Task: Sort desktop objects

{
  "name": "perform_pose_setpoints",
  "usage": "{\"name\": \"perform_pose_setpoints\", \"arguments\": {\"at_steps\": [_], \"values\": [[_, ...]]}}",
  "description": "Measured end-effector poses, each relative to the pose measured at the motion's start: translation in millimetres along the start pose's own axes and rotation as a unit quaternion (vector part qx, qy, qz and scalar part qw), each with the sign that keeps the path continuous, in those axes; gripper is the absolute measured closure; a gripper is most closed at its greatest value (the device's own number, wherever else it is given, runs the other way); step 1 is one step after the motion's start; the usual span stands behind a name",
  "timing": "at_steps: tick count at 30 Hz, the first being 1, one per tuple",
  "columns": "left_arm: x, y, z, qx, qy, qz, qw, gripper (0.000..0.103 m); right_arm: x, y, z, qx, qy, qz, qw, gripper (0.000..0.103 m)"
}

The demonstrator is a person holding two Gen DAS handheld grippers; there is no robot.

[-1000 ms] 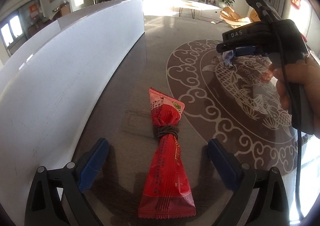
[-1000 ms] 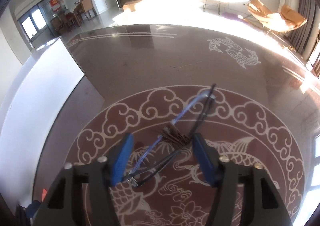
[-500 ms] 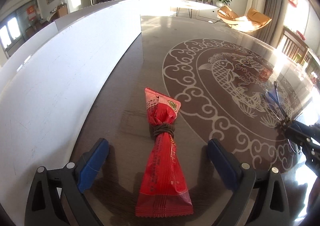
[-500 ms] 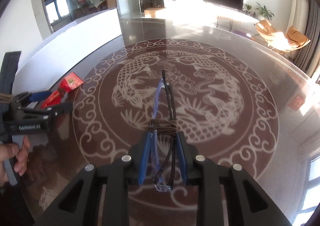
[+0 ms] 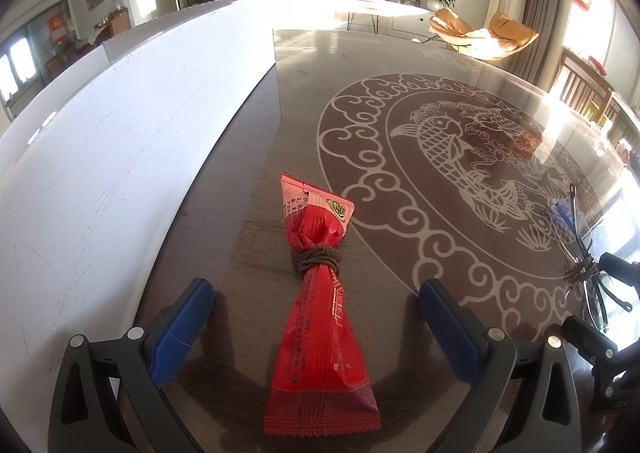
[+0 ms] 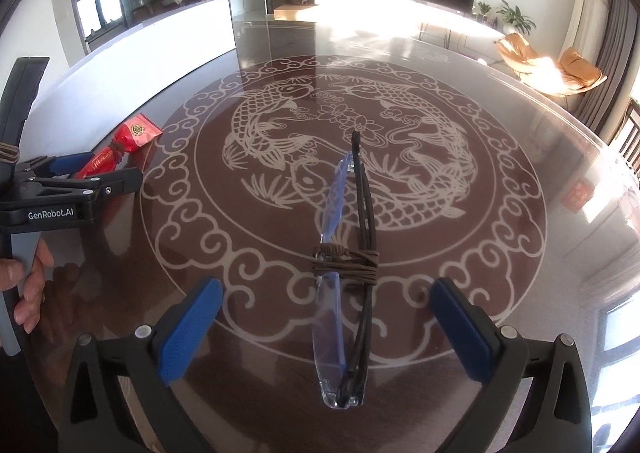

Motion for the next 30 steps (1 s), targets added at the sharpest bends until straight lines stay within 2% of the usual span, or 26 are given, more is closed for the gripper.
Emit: {"name": "perform_pose_setpoints", "arguments": {"at_steps": [30], "values": [[0.1,0.3,-1.6,0.000,0.000,0.000,1.0000,0.000,0.3,0.4,-0.2,0.000,0.000,0.000,1.000,0.000]]}}
Point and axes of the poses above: each gripper's, at about its wrist camera, not at the fingertips, and z roughly against the way its jaws point, x to its right, y to its top, the point moved 2 cm from there along -z, roughly the way its jaws point, and after that the axes turned 2 degrees about -y, right-handed, at the moved point
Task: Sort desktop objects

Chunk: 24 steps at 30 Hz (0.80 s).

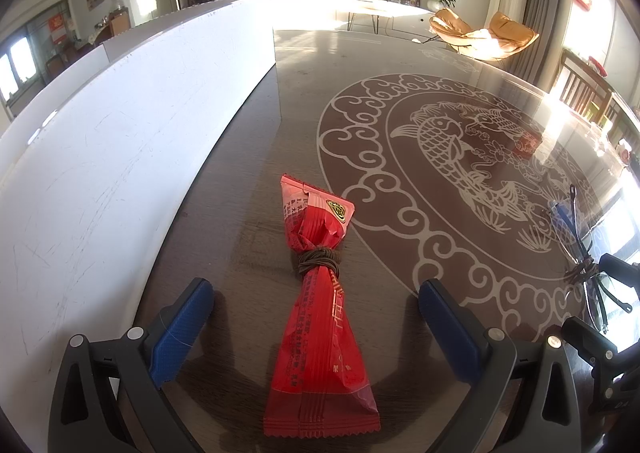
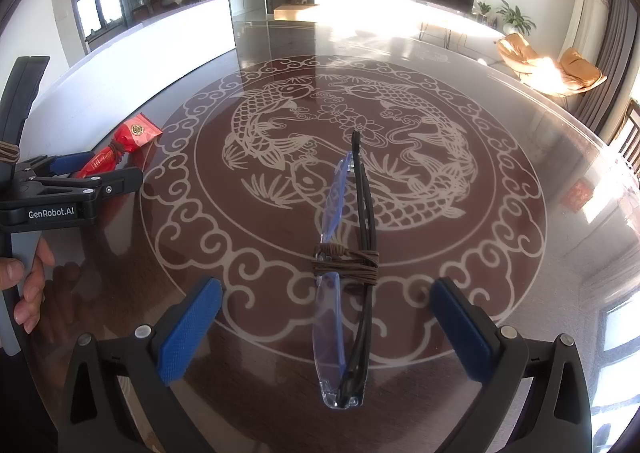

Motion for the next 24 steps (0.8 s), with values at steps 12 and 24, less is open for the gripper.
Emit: {"name": "perform_pose_setpoints", "arguments": {"at_steps": [12,24], "values": [[1.4,0.9,-2.1,0.000,-0.002,-0.001,1.0000,0.000,0.0,-0.2,0.1,0.000,0.000,0.000,1.000,0.000],[9.0,-2.1,-0.7,-0.016,-0.031,-0.038,0.9987,0.000,0.0,0.1,0.0,0.000,0.000,0.000,1.000,0.000]]}}
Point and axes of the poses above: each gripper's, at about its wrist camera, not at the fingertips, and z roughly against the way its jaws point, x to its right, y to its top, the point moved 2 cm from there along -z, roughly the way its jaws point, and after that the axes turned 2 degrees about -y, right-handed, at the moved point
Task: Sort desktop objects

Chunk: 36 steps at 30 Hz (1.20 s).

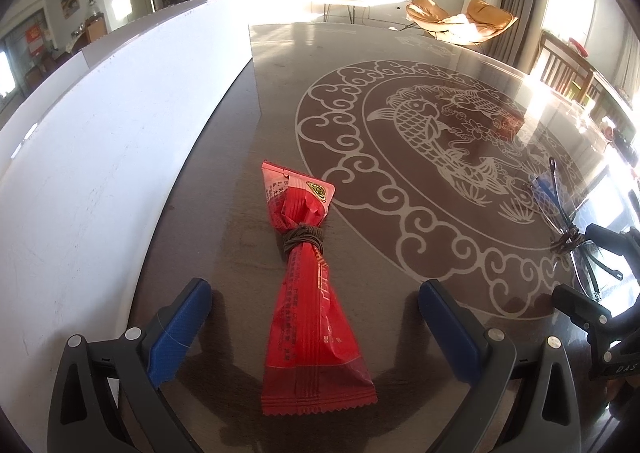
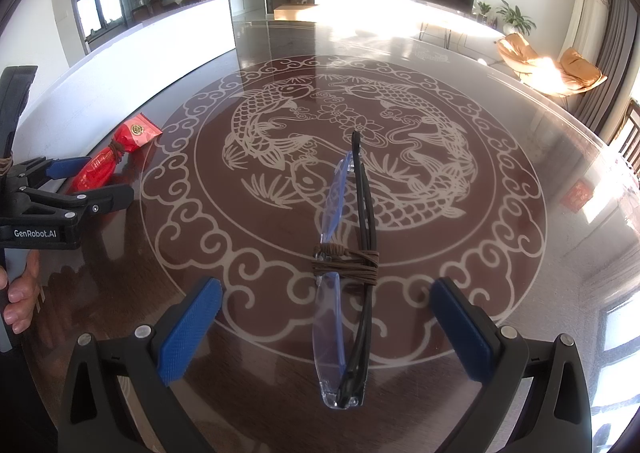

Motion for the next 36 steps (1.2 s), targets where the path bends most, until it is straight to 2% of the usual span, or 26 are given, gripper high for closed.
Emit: {"name": "perform_pose_setpoints", "arguments": {"at_steps": [2,5,6,7,8,9,13,14,15,16,19,23,28,31,33,36], "values": [[3,4,-2,-0.003,-0.011,-0.020,0.9997,0.000,0,0,0,0.000,0.000,0.000,1.000,0.000],[2,14,-7,-0.030,-0.020,-0.035,0.9987,0.000,-1,2,-1,-0.006,0.005,0.007,1.000,0.000],[3,19,-6,-0.029,-0.024,-0.041,0.9985,0.015,-1,4,-2,-0.024,0.016,0.022,0.999,0.000],[4,22,-3,-0.021,-0.029,-0.048,0.9982,0.043,0,8,-4,-0.041,0.028,0.036,0.998,0.000],[4,25,0,-0.020,-0.030,-0.053,0.9980,0.055,2,13,-6,-0.055,0.040,0.045,0.997,0.000],[2,27,2,-0.022,-0.035,-0.051,0.9978,0.086,5,18,-8,-0.069,0.051,0.047,0.995,0.001],[-11,21,7,-0.023,-0.057,-0.017,0.9979,0.087,17,33,-10,-0.105,0.079,0.047,0.990,0.013],[-12,18,9,-0.020,-0.055,-0.011,0.9982,0.087,16,35,-10,-0.104,0.082,0.059,0.989,0.029],[-12,15,12,-0.017,-0.052,-0.009,0.9984,0.087,14,36,-7,-0.097,0.077,0.074,0.990,0.063],[-11,12,15,-0.012,-0.051,-0.007,0.9986,0.087,14,37,-6,-0.094,0.070,0.083,0.990,0.075],[-3,4,31,0.008,-0.051,0.000,0.9987,0.087,18,38,-3,-0.096,0.078,0.073,0.990,0.074],[-1,3,65,0.040,-0.063,0.017,0.9970,0.087,26,46,18,-0.072,0.088,0.046,0.992,0.075],[-18,22,119,0.083,-0.088,0.032,0.9921,0.087,7,86,53,-0.037,0.099,0.070,0.992,0.074],[-47,34,155,0.109,-0.074,0.036,0.9907,0.087,-33,130,69,-0.007,0.123,0.098,0.988,0.075],[-80,43,168,0.114,-0.060,0.059,0.9899,0.087,-71,161,76,0.015,0.145,0.119,0.982,0.074],[-142,47,176,0.108,-0.015,0.105,0.9885,0.087,-140,205,78,0.039,0.188,0.145,0.970,0.074]]}}
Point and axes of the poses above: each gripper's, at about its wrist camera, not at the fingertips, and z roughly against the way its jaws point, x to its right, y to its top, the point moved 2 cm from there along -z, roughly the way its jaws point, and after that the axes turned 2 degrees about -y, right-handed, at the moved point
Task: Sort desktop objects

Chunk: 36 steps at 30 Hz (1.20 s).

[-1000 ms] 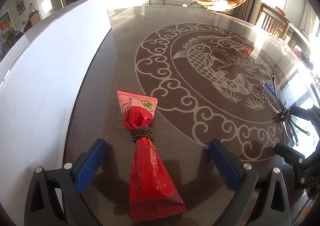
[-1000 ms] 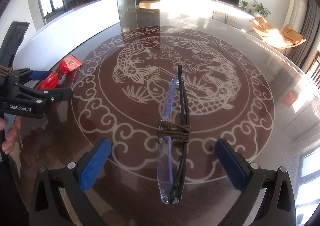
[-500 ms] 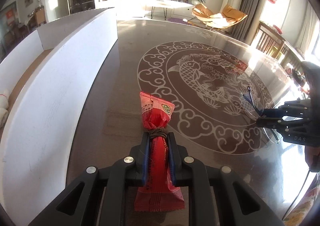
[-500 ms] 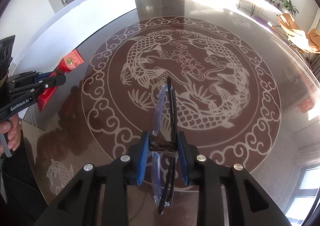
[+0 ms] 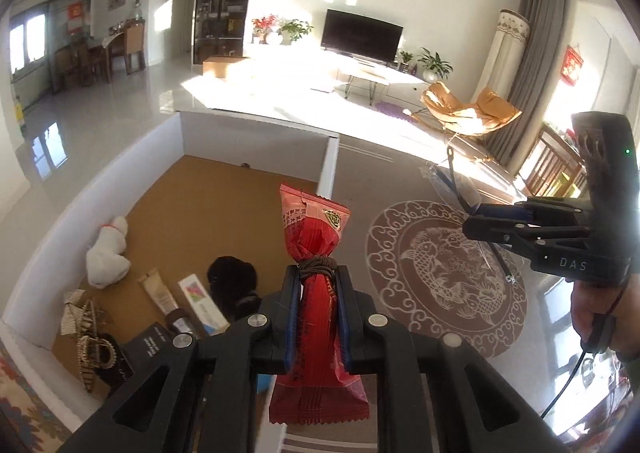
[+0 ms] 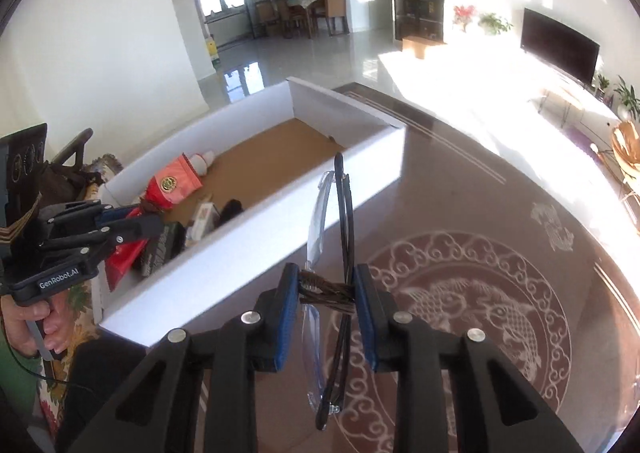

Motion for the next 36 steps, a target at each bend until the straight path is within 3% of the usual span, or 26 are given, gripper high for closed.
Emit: {"name": "perform_pose_setpoints", "arguments": {"at_steps": [4,7,11,16,18,20,23,25,26,30,36], "values": [[-79,1,-11,-0.033,0.055,0.073,0.9953,0.087,-67,61,-51,0.003,0.058,0.025,0.998,0.074],[-112,-16,-28,-0.071,0.076,0.110,0.9884,0.087,-108,88,-108,-0.028,0.081,0.038,0.996,0.074],[-124,-42,-47,-0.108,0.082,0.127,0.9825,0.087,-144,103,-175,-0.077,0.086,0.054,0.992,0.074],[-119,-55,-58,-0.130,0.089,0.122,0.9799,0.084,-159,99,-230,-0.122,0.083,0.055,0.987,0.071],[-120,-60,-57,-0.136,0.087,0.130,0.9783,0.081,-156,98,-239,-0.127,0.090,0.046,0.987,0.046],[-122,-64,-53,-0.135,0.081,0.142,0.9773,0.072,-155,100,-240,-0.115,0.086,0.041,0.989,0.031],[-122,-65,-40,-0.114,0.092,0.151,0.9776,0.049,-147,102,-226,-0.105,0.084,0.027,0.991,0.030],[-119,-63,-30,-0.089,0.107,0.158,0.9775,0.021,-142,103,-209,-0.098,0.071,0.034,0.992,0.024],[-118,-62,-24,-0.074,0.118,0.164,0.9767,0.017,-140,103,-199,-0.099,0.062,0.043,0.992,0.018],[-109,-55,-9,-0.033,0.174,0.170,0.9695,0.012,-132,97,-160,-0.118,0.025,0.089,0.989,0.012],[-95,-41,2,-0.018,0.205,0.151,0.9668,0.012,-111,90,-115,-0.110,-0.009,0.102,0.989,0.004]]}}
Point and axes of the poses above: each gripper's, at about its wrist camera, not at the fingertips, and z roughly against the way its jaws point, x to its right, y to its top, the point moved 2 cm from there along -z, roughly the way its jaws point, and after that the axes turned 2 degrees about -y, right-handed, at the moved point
